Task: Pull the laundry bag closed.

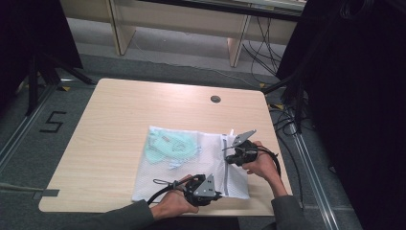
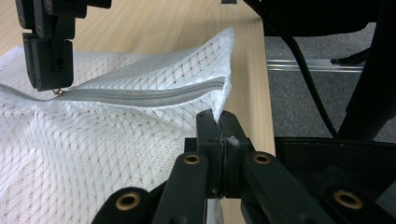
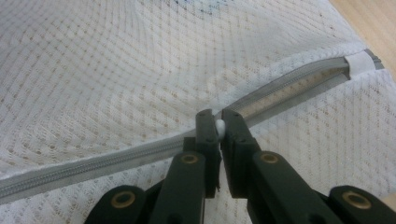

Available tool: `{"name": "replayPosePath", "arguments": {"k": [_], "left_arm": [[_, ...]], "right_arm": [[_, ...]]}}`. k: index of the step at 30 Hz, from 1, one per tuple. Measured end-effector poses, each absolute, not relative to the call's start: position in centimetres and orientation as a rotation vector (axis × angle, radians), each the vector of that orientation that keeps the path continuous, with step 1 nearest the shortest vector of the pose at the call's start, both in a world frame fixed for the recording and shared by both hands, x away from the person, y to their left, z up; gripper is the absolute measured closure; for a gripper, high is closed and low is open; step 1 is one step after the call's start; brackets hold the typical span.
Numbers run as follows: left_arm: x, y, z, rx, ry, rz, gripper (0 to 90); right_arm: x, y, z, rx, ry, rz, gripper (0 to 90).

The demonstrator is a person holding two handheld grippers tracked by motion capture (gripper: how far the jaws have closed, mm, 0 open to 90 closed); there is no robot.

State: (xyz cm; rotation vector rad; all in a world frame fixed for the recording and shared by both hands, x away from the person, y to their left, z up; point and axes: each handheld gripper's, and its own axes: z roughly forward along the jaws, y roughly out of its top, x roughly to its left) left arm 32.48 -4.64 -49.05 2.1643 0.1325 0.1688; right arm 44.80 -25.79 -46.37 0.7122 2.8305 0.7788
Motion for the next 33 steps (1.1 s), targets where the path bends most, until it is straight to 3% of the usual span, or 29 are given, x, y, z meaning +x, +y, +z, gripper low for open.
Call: {"name": "replayPosePath", "arguments": {"k": [33], "left_arm": [[32.0,-4.7,-49.4,2.164,0.159,0.134,88.9]], "right_arm": [[47.6,-26.0,-46.6,0.722,2.77,0.742,86.5]]}}
